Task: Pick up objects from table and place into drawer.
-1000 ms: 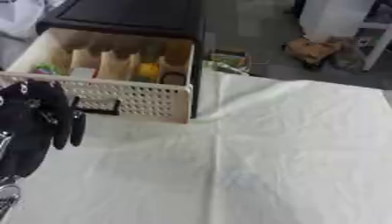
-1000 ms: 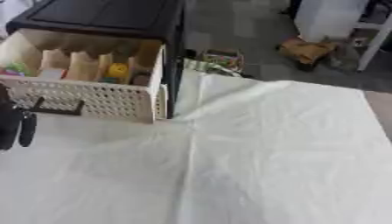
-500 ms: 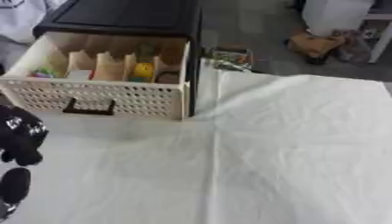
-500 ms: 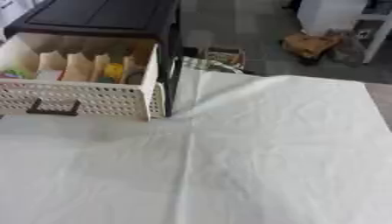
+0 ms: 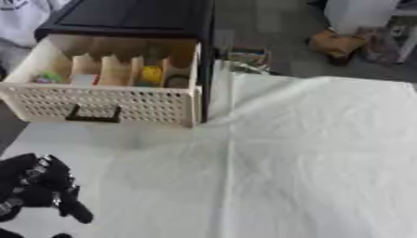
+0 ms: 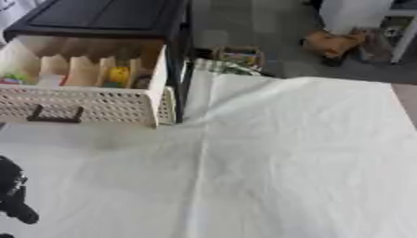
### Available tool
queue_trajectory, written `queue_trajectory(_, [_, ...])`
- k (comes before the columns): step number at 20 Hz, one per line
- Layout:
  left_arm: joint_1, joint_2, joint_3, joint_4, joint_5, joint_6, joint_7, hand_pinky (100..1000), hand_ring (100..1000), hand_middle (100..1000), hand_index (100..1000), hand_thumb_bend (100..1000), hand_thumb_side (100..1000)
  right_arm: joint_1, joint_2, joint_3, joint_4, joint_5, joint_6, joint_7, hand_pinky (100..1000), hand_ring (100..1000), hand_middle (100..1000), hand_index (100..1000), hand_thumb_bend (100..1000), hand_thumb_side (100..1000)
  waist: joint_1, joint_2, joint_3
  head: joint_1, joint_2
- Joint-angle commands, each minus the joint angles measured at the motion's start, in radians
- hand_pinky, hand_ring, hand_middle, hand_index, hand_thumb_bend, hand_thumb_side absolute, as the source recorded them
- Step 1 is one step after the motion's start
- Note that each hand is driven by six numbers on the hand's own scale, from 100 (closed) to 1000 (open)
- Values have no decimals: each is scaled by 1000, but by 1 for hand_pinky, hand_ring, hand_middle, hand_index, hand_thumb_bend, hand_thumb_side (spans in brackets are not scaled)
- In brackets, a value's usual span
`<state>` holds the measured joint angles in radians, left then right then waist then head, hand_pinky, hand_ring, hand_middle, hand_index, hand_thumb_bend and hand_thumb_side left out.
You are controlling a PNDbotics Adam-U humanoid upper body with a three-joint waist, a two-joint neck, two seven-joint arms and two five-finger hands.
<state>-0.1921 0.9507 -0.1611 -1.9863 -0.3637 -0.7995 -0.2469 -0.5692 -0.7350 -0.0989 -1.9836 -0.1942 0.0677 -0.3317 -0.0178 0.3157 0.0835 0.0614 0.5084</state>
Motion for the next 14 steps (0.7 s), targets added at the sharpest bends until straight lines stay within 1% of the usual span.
queue_trajectory(1, [-6,50,-24,-14,-82,9,-5,267,359,473,763,105,408,2,-16,-16,-16,5,-47,-23,757,673,341,743,387,622,7,-13,-4,18,-1])
queue_trajectory(2, [-9,52,-33,-14,-97,16,-15,278,383,487,780,105,408,9,-13,-15,-16,17,-64,-30,759,678,346,754,392,645,9,-12,-7,23,-2])
queue_trajectory(3, [-12,55,-40,-14,-111,24,-28,284,399,496,787,105,408,16,-11,-14,-16,31,-80,-38,762,684,350,765,387,752,12,-11,-10,28,-3])
queue_trajectory(4, [-15,57,-47,-14,-122,33,-43,286,401,496,788,105,408,23,-8,-13,-16,46,-93,-43,764,686,351,768,386,792,13,-10,-12,31,-5])
queue_trajectory(5, [-18,59,-52,-14,-130,43,-56,290,410,498,792,105,408,28,-6,-11,-16,59,-104,-47,769,693,355,781,379,916,15,-9,-13,33,-6])
queue_trajectory(6, [-25,63,-55,-14,-139,57,-69,292,417,501,797,105,408,33,-5,-8,-16,72,-115,-49,773,696,356,787,374,979,16,-8,-16,35,-8])
queue_trajectory(7, [-32,67,-56,-14,-147,72,-78,294,426,502,802,105,408,37,-5,-6,-16,83,-125,-51,777,699,359,793,372,1000,17,-8,-18,36,-9])
queue_trajectory(10, [-54,85,-50,-14,-175,124,-88,309,486,524,827,105,408,45,-5,-1,-16,104,-159,-50,784,711,371,812,368,1000,21,-7,-26,42,-13])
queue_trajectory(14, [-71,105,-46,-14,-207,193,-99,325,522,546,853,105,408,50,-5,2,-16,109,-192,-44,788,715,378,816,355,1000,25,-5,-34,50,-18])
